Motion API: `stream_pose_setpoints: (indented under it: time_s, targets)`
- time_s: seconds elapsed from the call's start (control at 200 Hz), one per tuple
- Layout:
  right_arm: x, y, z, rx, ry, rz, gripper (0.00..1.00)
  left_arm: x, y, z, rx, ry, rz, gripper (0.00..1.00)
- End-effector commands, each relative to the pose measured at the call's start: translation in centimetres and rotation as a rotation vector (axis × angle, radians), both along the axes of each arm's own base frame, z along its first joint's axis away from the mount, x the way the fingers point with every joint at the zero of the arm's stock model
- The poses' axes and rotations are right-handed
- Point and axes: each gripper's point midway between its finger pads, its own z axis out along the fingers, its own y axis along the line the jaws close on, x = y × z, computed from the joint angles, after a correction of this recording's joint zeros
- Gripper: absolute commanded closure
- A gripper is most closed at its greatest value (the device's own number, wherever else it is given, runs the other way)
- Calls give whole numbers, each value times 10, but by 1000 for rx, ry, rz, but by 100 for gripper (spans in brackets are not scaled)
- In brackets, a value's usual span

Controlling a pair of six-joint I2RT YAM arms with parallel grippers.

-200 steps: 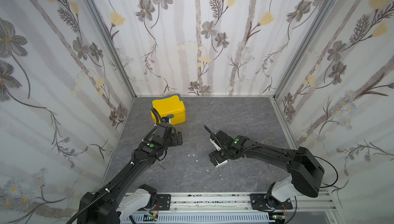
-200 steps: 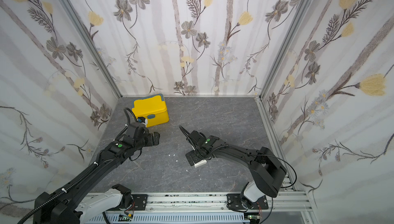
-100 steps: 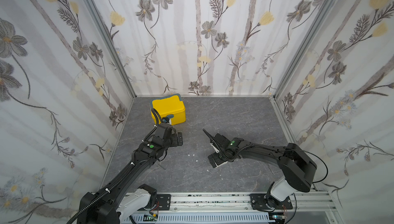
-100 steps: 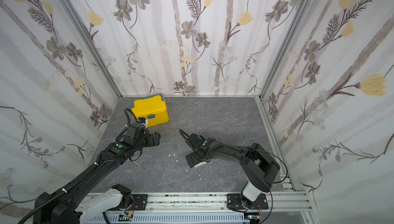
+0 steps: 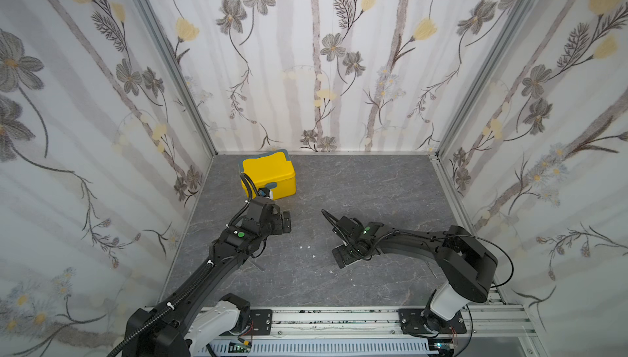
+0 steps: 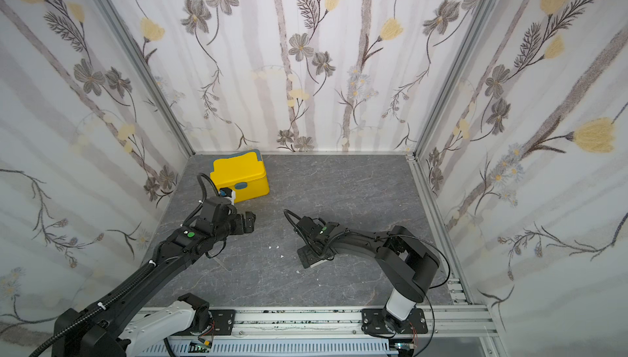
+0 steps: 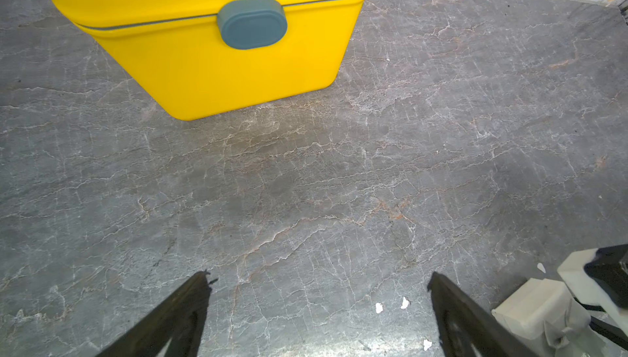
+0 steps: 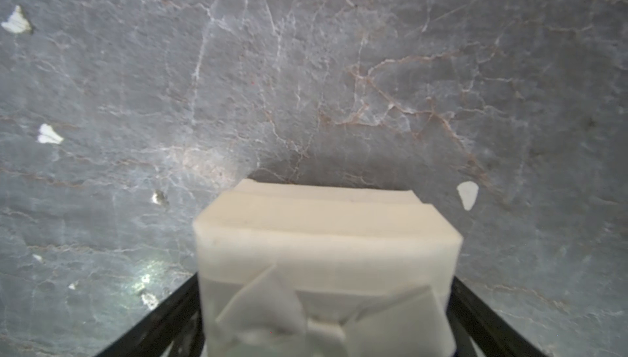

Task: Take the rings out of the lift-off lid box
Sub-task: Pick up the jewelry box from the center of the board.

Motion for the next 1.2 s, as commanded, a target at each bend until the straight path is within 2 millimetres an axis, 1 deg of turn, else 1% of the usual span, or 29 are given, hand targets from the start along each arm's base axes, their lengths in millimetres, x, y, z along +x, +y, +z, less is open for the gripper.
stream_pose_setpoints:
  time_s: [0.0, 0.365, 0.425, 0.565, 0.659, 0.764, 0.799, 0.814, 0.899, 0.979, 1.074, 1.084, 1.099, 1.194]
  targets:
    - [5, -4, -2, -18, -26, -36, 8, 3, -1, 4, -4, -23, 0, 0]
    - [2, -5, -5, -26, -20, -31, 28, 2, 0, 5, -4, -29, -2, 0]
    - [2, -5, -4, -25, -23, -30, 30, 2, 0, 6, -4, -30, -2, 0]
    - [3, -5, 2, -18, -29, -27, 31, 2, -1, 6, -7, -32, -4, 0]
    - [4, -4, 9, -9, -41, -13, 31, 2, 0, 8, -9, -39, -4, 0]
    - [5, 0, 24, 23, -60, 13, 30, 3, -2, 12, -14, -54, -11, 0]
    - [5, 2, 26, 29, -57, 22, 30, 4, -4, 14, -22, -63, -19, 0]
    - [6, 4, 35, 55, -73, 25, 30, 4, -5, 15, -24, -69, -23, 0]
    - [8, 12, 53, 129, -80, 52, 29, 6, -14, 24, -61, -117, -74, 0]
    - [13, 19, 70, 227, -79, 70, 28, 9, -22, 41, -109, -193, -105, 0]
    - [17, 26, 89, 351, -71, 87, 28, 11, -38, 68, -196, -314, -173, 0]
    - [22, 23, 91, 366, -72, 69, 28, 11, -39, 70, -205, -326, -180, 0]
    - [24, 22, 94, 387, -68, 65, 28, 10, -42, 76, -219, -349, -191, 0]
    - [26, 24, 112, 538, -44, 77, 29, 3, -58, 98, -281, -479, -284, 0]
